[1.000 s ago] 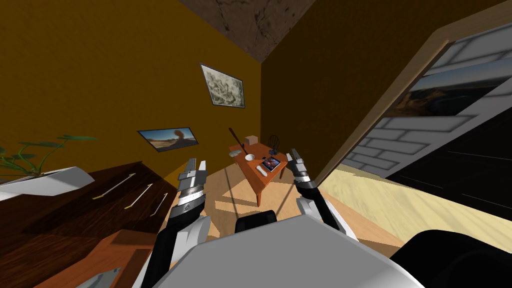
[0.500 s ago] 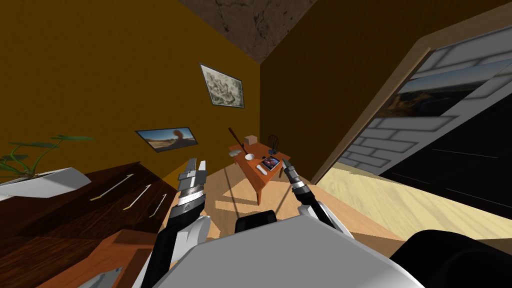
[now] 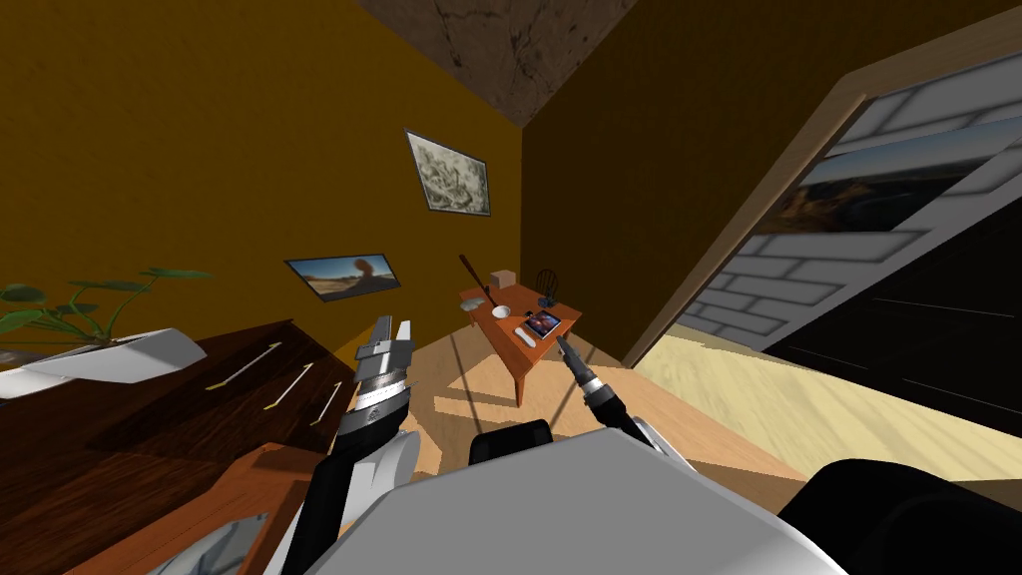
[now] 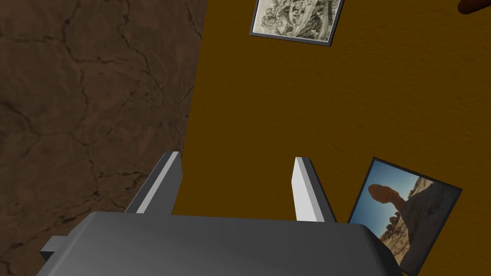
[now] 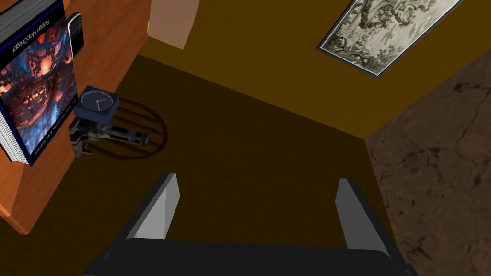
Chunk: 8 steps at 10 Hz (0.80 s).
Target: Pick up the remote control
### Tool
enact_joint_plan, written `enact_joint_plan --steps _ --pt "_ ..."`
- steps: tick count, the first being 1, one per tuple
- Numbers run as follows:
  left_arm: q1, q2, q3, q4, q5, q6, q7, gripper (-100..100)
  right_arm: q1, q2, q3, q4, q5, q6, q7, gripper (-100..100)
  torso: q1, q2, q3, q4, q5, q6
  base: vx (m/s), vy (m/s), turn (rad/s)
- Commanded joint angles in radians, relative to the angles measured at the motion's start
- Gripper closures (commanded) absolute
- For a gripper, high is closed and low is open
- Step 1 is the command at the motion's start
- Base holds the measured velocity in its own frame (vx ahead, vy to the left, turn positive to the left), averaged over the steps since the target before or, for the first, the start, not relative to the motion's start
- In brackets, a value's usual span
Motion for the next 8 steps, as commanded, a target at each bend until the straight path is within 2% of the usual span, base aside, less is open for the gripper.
enact_joint_plan --steps 1,2,3,4,5,7,8 --pt "0.000 0.000 0.000 0.000 0.000 0.000 0.000 0 -0.004 -0.045 0.035 0.050 -0.001 0.013 0.008 -100 0.000 0.000 0.000 0.000 0.000 0.000 -0.010 0.045 0.060" --pt "0.000 0.000 0.000 0.000 0.000 0.000 0.000 0 -0.004 -0.045 0.035 0.072 -0.001 0.013 0.008 -100 0.000 -0.001 -0.001 0.000 0.000 -0.001 -0.008 0.038 0.035" --pt "0.000 0.000 0.000 0.000 0.000 0.000 0.000 0 -0.003 -0.082 0.065 0.105 -0.003 0.011 0.014 -100 0.000 -0.001 -0.001 0.000 0.000 0.000 -0.001 0.049 0.077" --pt "0.000 0.000 0.000 0.000 0.000 0.000 0.000 0 -0.003 -0.082 0.065 0.143 -0.003 0.011 0.014 -100 0.000 -0.002 -0.001 0.000 0.000 0.000 -0.003 0.045 0.045" --pt "0.000 0.000 0.000 0.000 0.000 0.000 0.000 0 -0.003 -0.119 0.096 0.172 -0.004 0.009 0.019 -100 0.000 -0.002 -0.001 0.000 0.000 0.000 -0.005 0.064 0.109" --pt "0.000 0.000 0.000 0.000 0.000 0.000 0.000 0 -0.003 -0.119 0.096 0.210 -0.004 0.009 0.019 -100 0.001 -0.002 -0.001 0.000 0.000 0.000 -0.003 0.038 0.016" --pt "0.000 0.000 0.000 0.000 0.000 0.000 0.000 0 -0.005 -0.155 0.129 0.251 -0.005 0.006 0.023 -100 -0.001 -0.002 -0.001 0.000 0.000 0.000 0.010 0.049 0.125"
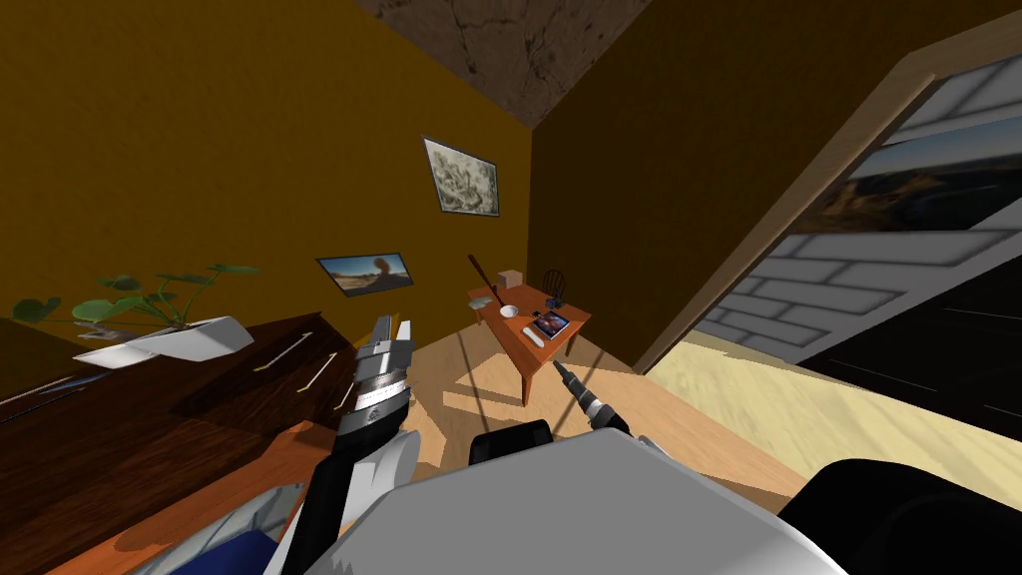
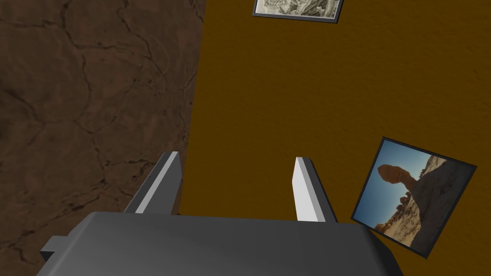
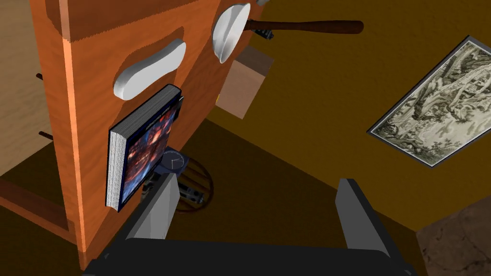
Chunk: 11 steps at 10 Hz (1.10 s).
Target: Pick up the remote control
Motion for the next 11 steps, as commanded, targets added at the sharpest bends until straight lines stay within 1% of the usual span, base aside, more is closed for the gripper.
enact_joint_plan --steps 1,2,3,4,5,6,7,8,9,10,11 --pt "0.000 0.000 0.000 0.000 0.000 0.000 0.000 0 0.005 -0.015 0.016 0.050 0.001 -0.006 0.005 -100 0.000 0.000 0.000 0.000 0.000 0.000 0.010 0.049 0.069" --pt "0.000 0.000 0.000 0.000 0.000 0.000 0.000 0 0.001 -0.050 0.050 0.083 0.000 -0.010 0.009 -100 0.000 0.000 0.000 0.000 0.000 0.001 0.007 0.066 0.124" --pt "0.000 0.000 0.000 0.000 0.000 0.000 0.000 0 0.001 -0.050 0.050 0.108 0.000 -0.010 0.009 -100 0.001 0.000 0.000 0.000 0.000 0.000 0.010 0.062 0.066" --pt "0.000 0.000 0.000 0.000 0.000 0.000 0.000 0 0.001 -0.050 0.050 0.121 0.000 -0.010 0.009 -100 0.001 0.000 0.000 0.000 0.000 0.000 0.008 0.030 -0.010" --pt "0.000 0.000 0.000 0.000 0.000 0.000 0.000 0 -0.003 -0.085 0.084 0.164 0.000 -0.015 0.013 -100 -0.001 0.000 0.000 0.000 0.000 0.001 0.010 0.061 0.150" --pt "0.000 0.000 0.000 0.000 0.000 0.000 0.000 0 -0.003 -0.085 0.084 0.192 0.000 -0.015 0.013 -100 0.001 0.000 0.000 0.000 0.000 0.000 0.016 0.055 0.086" --pt "0.000 0.000 0.000 0.000 0.000 0.000 0.000 0 -0.010 -0.120 0.119 0.218 0.000 -0.020 0.016 -100 0.000 0.000 0.000 0.000 0.000 0.001 0.035 0.073 0.160" --pt "0.000 0.000 0.000 0.000 0.000 0.000 0.000 0 -0.010 -0.120 0.119 0.248 0.000 -0.020 0.016 -100 0.002 -0.001 -0.001 0.000 0.000 0.000 0.035 0.072 0.082" --pt "0.000 0.000 0.000 0.000 0.000 0.000 0.000 0 -0.010 -0.120 0.119 0.264 0.000 -0.020 0.016 -100 0.002 -0.001 -0.001 0.000 0.001 0.001 0.010 0.040 -0.021" --pt "0.000 0.000 0.000 0.000 0.000 0.000 0.000 0 -0.017 -0.154 0.154 0.287 0.001 -0.026 0.020 -100 0.000 0.000 0.000 0.000 0.000 0.001 0.017 0.076 0.158" --pt "0.000 0.000 0.000 0.000 0.000 0.000 0.000 0 -0.017 -0.154 0.154 0.311 0.001 -0.026 0.020 -100 0.002 -0.001 0.000 0.000 0.000 0.000 0.016 0.072 0.109"
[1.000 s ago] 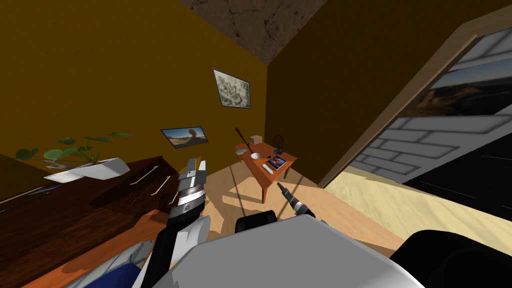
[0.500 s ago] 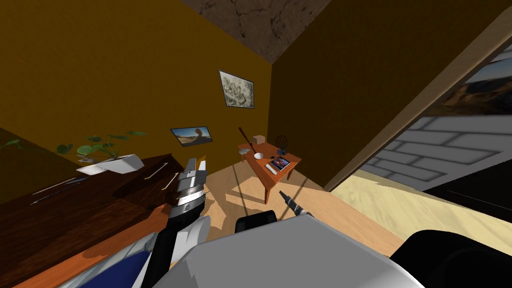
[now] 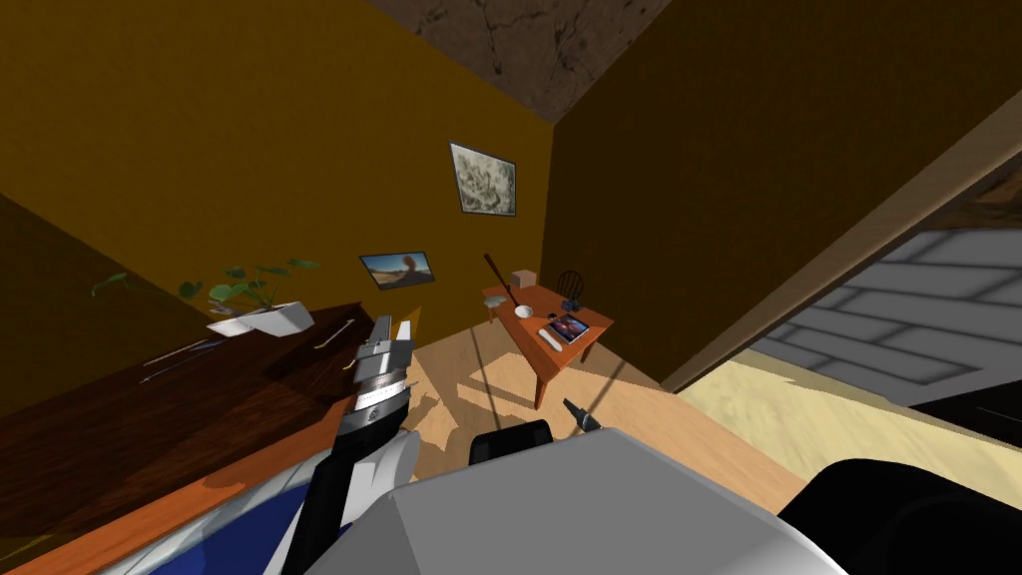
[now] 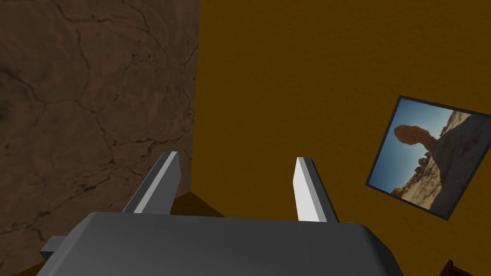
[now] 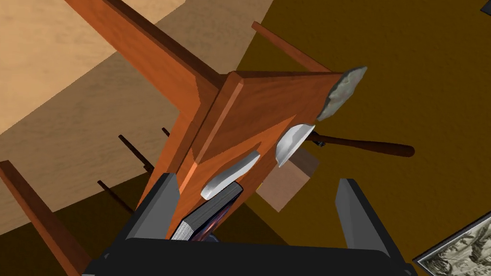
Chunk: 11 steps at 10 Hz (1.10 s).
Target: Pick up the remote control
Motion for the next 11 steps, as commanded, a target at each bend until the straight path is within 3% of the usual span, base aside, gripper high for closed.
enact_joint_plan --steps 1,2,4,5,7,8,10,11 --pt "0.000 0.000 0.000 0.000 0.000 0.000 0.000 0 0.001 -0.003 0.005 0.031 0.001 0.004 0.002 -100 0.000 0.000 0.000 0.000 0.000 0.000 0.007 0.029 -0.006" --pt "0.000 0.000 0.000 0.000 0.000 0.000 0.000 0 -0.007 -0.036 0.041 0.076 0.001 -0.002 0.006 -100 -0.002 0.001 0.000 0.000 0.000 0.000 0.018 0.071 0.166" --pt "0.000 0.000 0.000 0.000 0.000 0.000 0.000 0 -0.007 -0.036 0.041 0.101 0.001 -0.002 0.006 -100 0.000 -0.001 0.000 0.000 0.000 0.000 0.030 0.047 0.051" --pt "0.000 0.000 0.000 0.000 0.000 0.000 0.000 0 -0.016 -0.069 0.076 0.141 0.002 -0.009 0.008 -100 -0.002 0.000 0.000 0.000 0.000 0.000 0.035 0.067 0.234" --pt "0.000 0.000 0.000 0.000 0.000 0.000 0.000 0 -0.016 -0.069 0.076 0.171 0.002 -0.009 0.008 -100 -0.001 -0.001 -0.001 0.000 0.000 0.000 0.028 0.040 0.022" --pt "0.000 0.000 0.000 0.000 0.000 0.000 0.000 0 -0.026 -0.100 0.112 0.205 0.003 -0.017 0.011 -100 -0.003 0.000 0.000 0.000 -0.001 0.000 0.046 0.061 0.173" --pt "0.000 0.000 0.000 0.000 0.000 0.000 0.000 0 -0.026 -0.100 0.112 0.238 0.003 -0.017 0.011 -100 -0.001 -0.002 -0.001 0.000 0.000 0.000 0.045 0.039 0.068" --pt "0.000 0.000 0.000 0.000 0.000 0.000 0.000 0 -0.036 -0.132 0.147 0.271 0.004 -0.024 0.014 -100 -0.003 -0.001 -0.001 0.000 0.000 0.000 0.058 0.051 0.162"
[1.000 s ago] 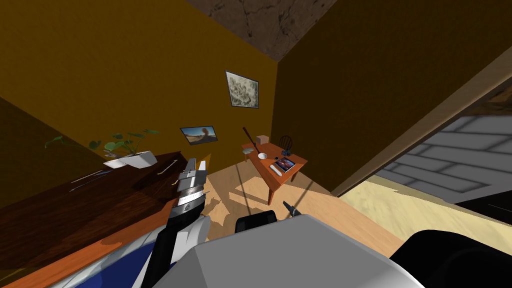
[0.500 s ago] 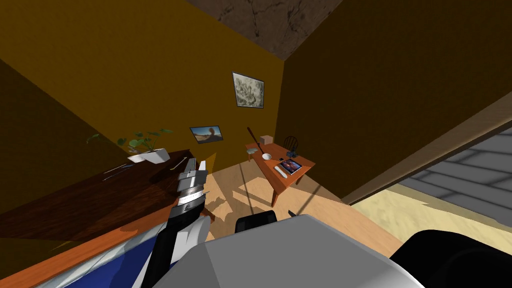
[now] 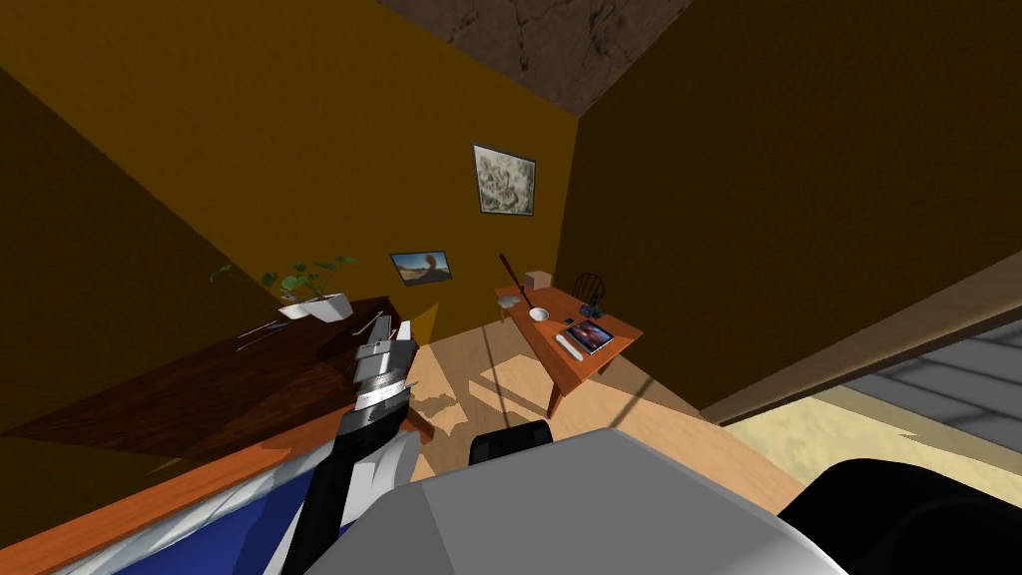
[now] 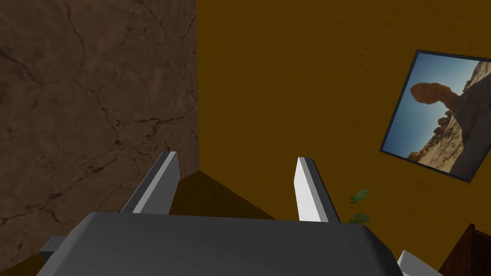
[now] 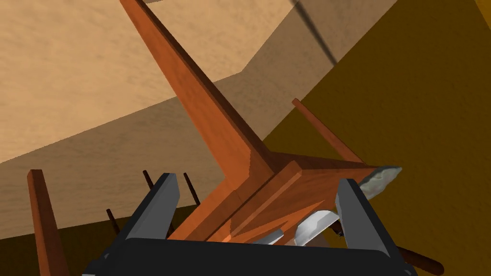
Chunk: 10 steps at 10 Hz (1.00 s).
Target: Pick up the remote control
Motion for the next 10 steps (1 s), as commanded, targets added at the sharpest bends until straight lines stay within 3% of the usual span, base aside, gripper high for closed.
enact_joint_plan --steps 1,3,6,8,9,10 --pt "0.000 0.000 0.000 0.000 0.000 0.000 0.000 0 -0.005 -0.020 0.017 0.050 -0.001 -0.008 -0.002 -100 0.000 0.000 0.000 0.000 0.000 0.000 0.065 0.052 0.127" --pt "0.000 0.000 0.000 0.000 0.000 0.000 0.000 0 -0.027 -0.084 0.085 0.143 0.002 -0.022 0.002 -100 0.001 -0.002 -0.001 0.000 0.000 0.000 0.111 0.079 0.274" --pt "0.000 0.000 0.000 0.000 0.000 0.000 0.000 0 -0.039 -0.114 0.118 0.229 0.004 -0.028 0.004 -100 0.000 -0.004 -0.002 -0.001 0.000 0.000 0.097 0.037 0.127" --pt "0.000 0.000 0.000 0.000 0.000 0.000 0.000 0 -0.064 -0.171 0.179 0.317 0.008 -0.039 0.008 -100 -0.001 -0.002 -0.001 0.000 0.000 0.000 0.107 0.040 0.246" --pt "0.000 0.000 0.000 0.000 0.000 0.000 0.000 0 -0.064 -0.171 0.179 0.329 0.008 -0.039 0.008 -100 0.001 -0.004 -0.002 -0.001 0.000 0.000 0.107 0.036 0.117" --pt "0.000 0.000 0.000 0.000 0.000 0.000 0.000 0 -0.077 -0.197 0.207 0.374 0.011 -0.044 0.009 -100 0.000 -0.003 -0.002 -0.001 0.000 0.001 0.113 0.035 0.172"
